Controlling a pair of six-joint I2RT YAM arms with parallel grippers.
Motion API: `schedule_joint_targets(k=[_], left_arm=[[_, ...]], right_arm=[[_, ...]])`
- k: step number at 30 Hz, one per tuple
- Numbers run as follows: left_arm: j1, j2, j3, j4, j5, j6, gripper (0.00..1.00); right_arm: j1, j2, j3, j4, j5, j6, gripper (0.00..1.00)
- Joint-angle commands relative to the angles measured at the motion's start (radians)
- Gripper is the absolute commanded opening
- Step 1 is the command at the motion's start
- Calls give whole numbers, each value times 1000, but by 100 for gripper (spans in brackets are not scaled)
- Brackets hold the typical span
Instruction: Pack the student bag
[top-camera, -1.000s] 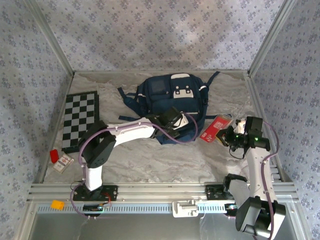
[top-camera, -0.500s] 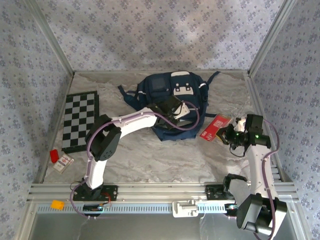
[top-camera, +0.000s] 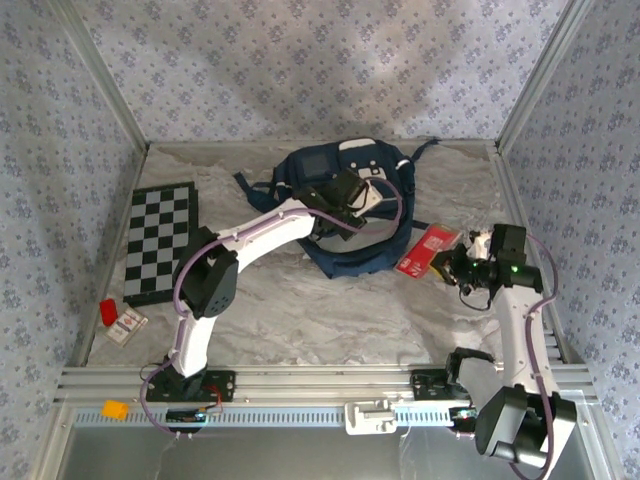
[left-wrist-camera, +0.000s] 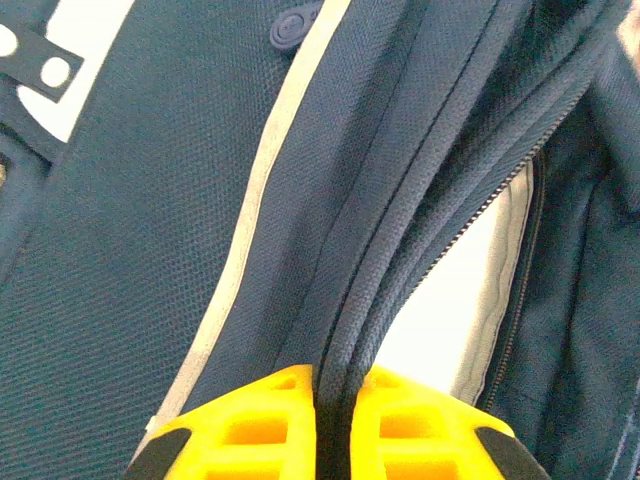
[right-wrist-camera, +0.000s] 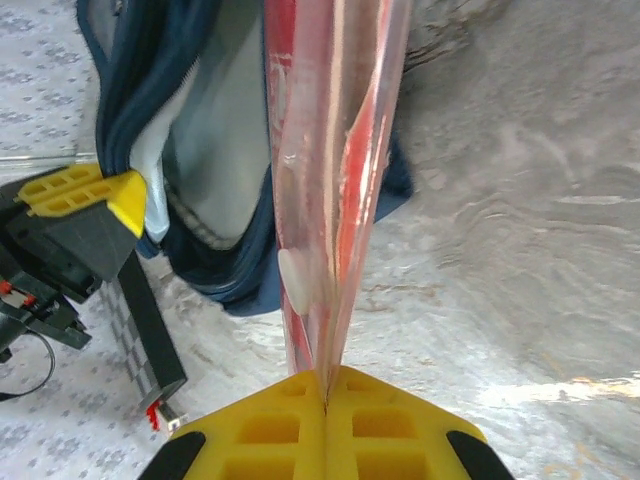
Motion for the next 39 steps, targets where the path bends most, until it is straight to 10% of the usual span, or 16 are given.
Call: schedule_joint_targets(k=[1,11,26,34,39], left_arm=[[6,-57,79,-44,-46,-154,0],[1,-139,183,-171,-151,-375,0],[-13,-339,-18,-150,-165,-631,0],[-4,-335,-26,-150,-184,-696,0],[9,-346,-56,-135,-136,-731,0]], right_arm=[[63,29,49,58,-70,35,0],[354,350,124,411,-9,129,0],[514,916,503,550,6,-23,9],[502,868,500,412,126,-95,48],[467,652,345,325,215,-95,54]])
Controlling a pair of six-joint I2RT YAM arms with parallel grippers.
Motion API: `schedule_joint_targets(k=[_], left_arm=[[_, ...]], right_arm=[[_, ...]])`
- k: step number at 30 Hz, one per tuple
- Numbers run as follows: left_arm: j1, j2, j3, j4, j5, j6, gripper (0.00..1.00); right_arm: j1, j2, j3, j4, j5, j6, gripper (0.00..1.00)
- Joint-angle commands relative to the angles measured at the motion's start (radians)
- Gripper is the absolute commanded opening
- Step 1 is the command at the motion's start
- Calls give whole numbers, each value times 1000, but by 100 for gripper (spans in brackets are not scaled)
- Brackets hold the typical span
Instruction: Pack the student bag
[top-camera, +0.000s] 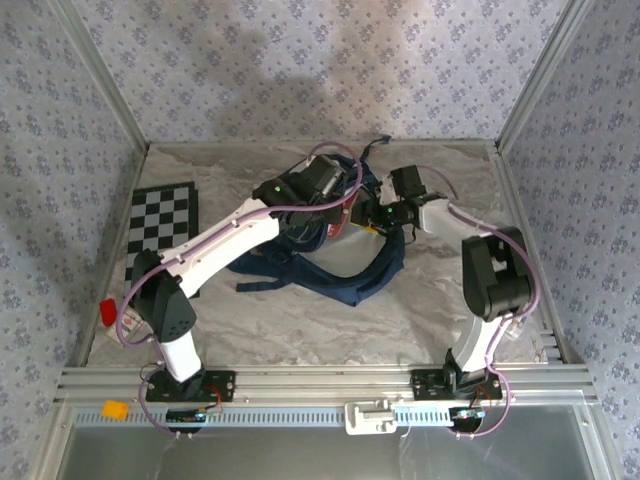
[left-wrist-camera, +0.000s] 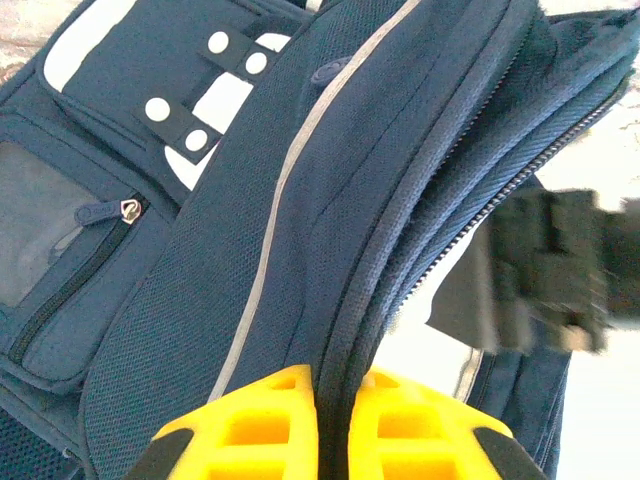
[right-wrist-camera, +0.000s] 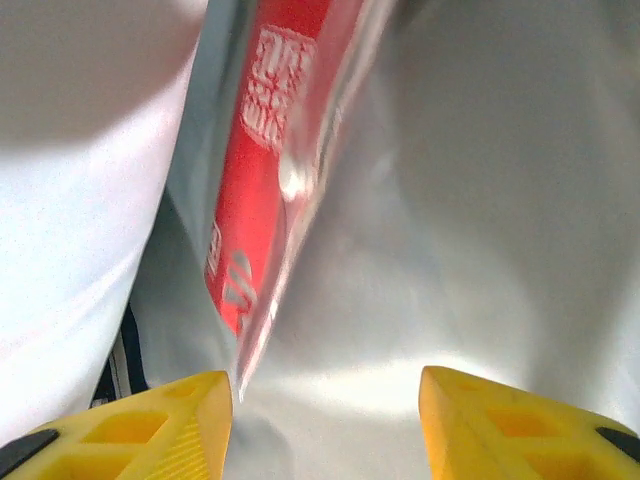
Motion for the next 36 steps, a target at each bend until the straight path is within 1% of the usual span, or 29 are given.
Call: schedule_joint_targets(k=[1,3,4,7,9,11,13,14,16,18,19,21,24,27,29,31,34,36], left_arm=[[11,-67,-17,76,28,-56,0],[11,-72,-54,95,82,-71,0],[10,-73,-76,109,122,-78,3],[10,-128,-184,193,209,-90,28],[12,-201,-273,253,224,-117,41],[20,-269,-360,293,219,-168,47],[50,-320,-461,338,209,-219,51],[88,-330,-501,337,213,-258,52],[179,-324,-562,341,271,-346,52],[255,-310,-640,423,333,-413,51],[278,-304,-668,467,348,-425,51],[312,-275,-692,514,342,-460,49],[334,-223,-699,540,337,-501,46],[336,-179,-725,575,346,-555,44],[343,-151,-751,608,368,-597,39],[344,-134,-765,609,367,-627,39],[343,-123,-768,572,336,-673,39],[339,-108,-776,591,344,-708,39]], right_arm=[[-52,-193,-116,-81,56,7,54],[-97,-300,-182,-79,58,54,54],[-114,-351,-203,-99,66,65,54],[-124,-454,-211,-168,88,65,57],[-105,-479,-195,-226,88,62,60],[-67,-477,-163,-304,113,46,61],[-25,-473,-146,-358,144,49,61],[-1,-471,-149,-365,146,63,61],[44,-468,-155,-349,132,92,62],[95,-464,-159,-332,154,133,62],[113,-461,-167,-311,153,153,62],[147,-452,-189,-263,147,196,62],[181,-441,-213,-209,147,230,62],[190,-431,-218,-215,149,230,62],[189,-432,-225,-216,154,228,62],[188,-433,-228,-215,153,230,62],[188,-433,-235,-213,154,225,62],[186,-431,-239,-207,154,228,63]])
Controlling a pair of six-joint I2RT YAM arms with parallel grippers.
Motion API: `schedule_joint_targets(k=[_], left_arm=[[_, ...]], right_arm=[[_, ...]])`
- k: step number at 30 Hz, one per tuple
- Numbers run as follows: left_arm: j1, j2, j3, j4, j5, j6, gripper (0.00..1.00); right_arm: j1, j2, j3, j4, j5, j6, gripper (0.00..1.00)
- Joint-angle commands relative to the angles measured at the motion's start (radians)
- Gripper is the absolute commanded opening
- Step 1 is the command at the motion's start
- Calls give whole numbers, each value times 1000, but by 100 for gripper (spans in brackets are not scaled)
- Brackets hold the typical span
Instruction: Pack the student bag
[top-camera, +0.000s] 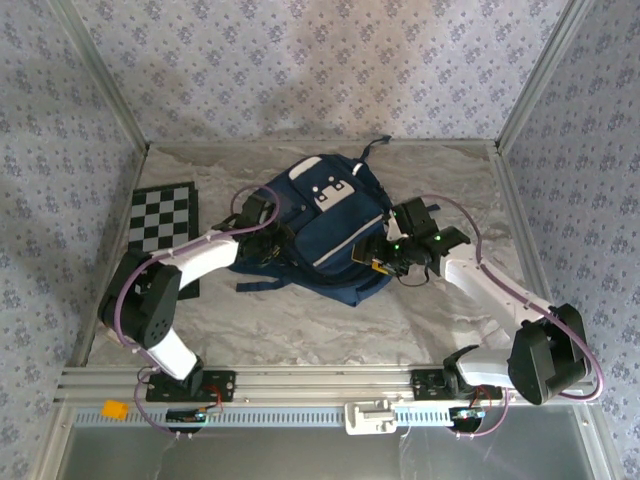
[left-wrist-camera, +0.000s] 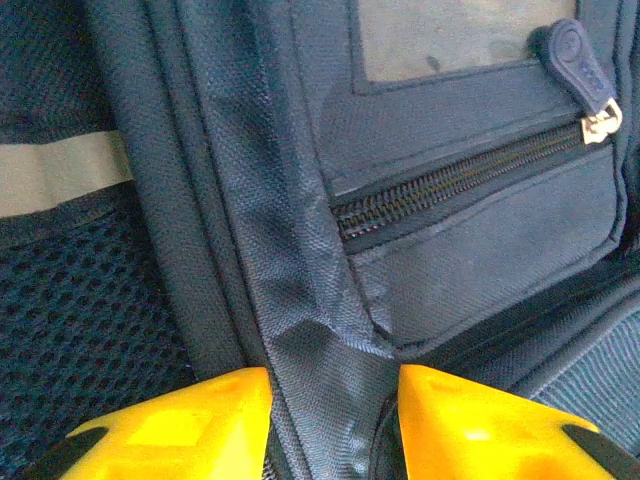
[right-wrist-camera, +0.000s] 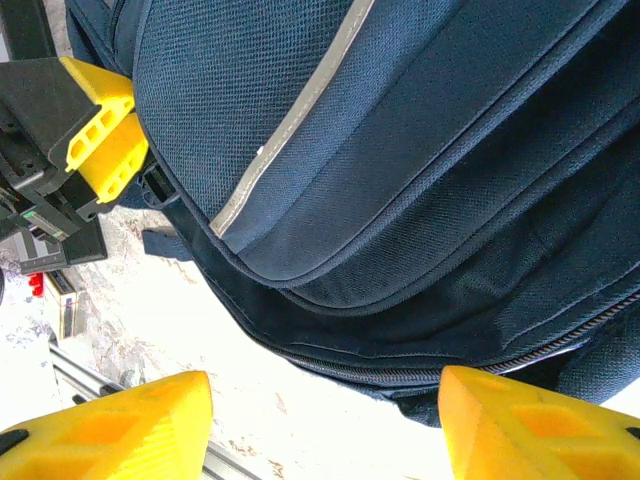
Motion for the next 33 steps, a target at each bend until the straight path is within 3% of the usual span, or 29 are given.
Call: schedule_joint_targets(k=[1,19,26,33], left_arm=[[-1,29,-15,19,9,-92,38],[-45,-40,-49,-157,-87,-212,43],[-56,65,14,-136,-59,-232,44],[-54,83,92,-92,-40,-230,18]], right_arm=[[0,5,-14,14,14,16,62],[-32,-24,-35,2,8,-8,63],[-45,-34,-44,11,0,-9,63],[-42,-28,6,-38,49,-52,63]])
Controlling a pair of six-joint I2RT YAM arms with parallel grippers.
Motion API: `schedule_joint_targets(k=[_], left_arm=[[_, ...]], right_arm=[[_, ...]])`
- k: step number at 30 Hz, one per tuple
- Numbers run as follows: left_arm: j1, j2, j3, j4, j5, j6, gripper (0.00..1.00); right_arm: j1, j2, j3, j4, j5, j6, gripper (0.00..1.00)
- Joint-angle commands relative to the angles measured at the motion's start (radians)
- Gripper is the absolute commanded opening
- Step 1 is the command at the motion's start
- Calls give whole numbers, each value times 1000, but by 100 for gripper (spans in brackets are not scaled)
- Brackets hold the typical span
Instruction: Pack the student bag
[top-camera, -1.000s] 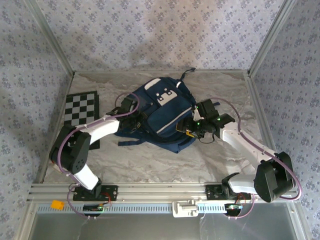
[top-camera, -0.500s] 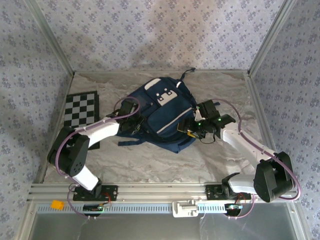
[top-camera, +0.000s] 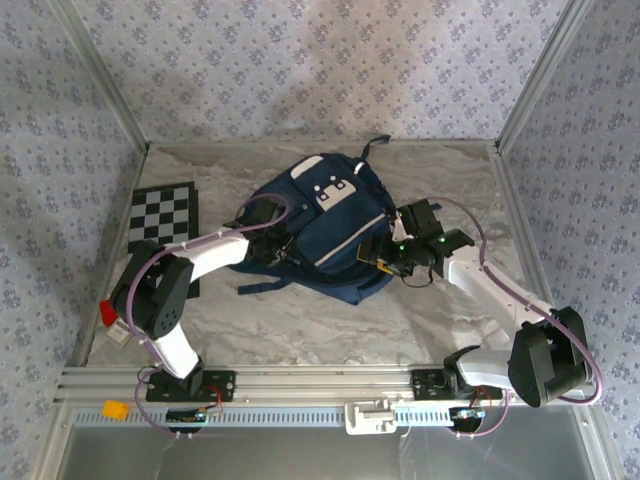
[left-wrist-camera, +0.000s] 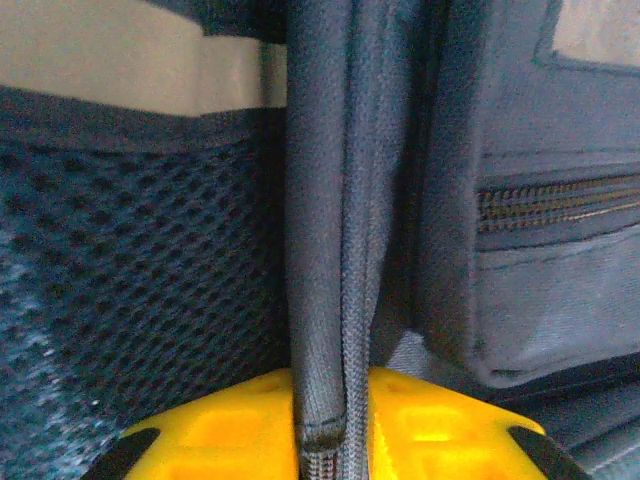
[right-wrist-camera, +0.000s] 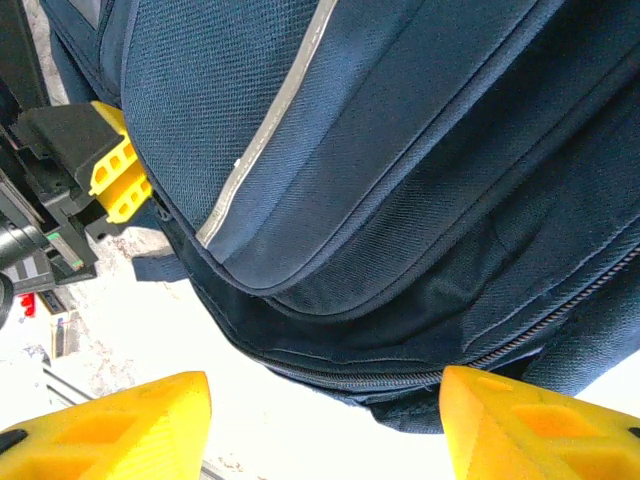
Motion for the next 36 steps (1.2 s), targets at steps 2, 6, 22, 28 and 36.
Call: schedule_joint_targets(k=[2,6,22,28,36], left_arm=[[-12,-18,36,-4,11,-32,13],[-14,-39,66,-1,43,-55,0],[-56,-148,41,34,42,-151,0],[-121,-169,-2,98,40,-229,0],[-143,-131,-5,169,56,-325,0]], right_arm=[[5,-3,61,-62,52,-57,64],[19,45,124,-110,79,-69,64],[88,290,120,112,126,-10,63],[-47,426,240,178,128,-148,64],[-57,443,438,-10,245,-212,68]])
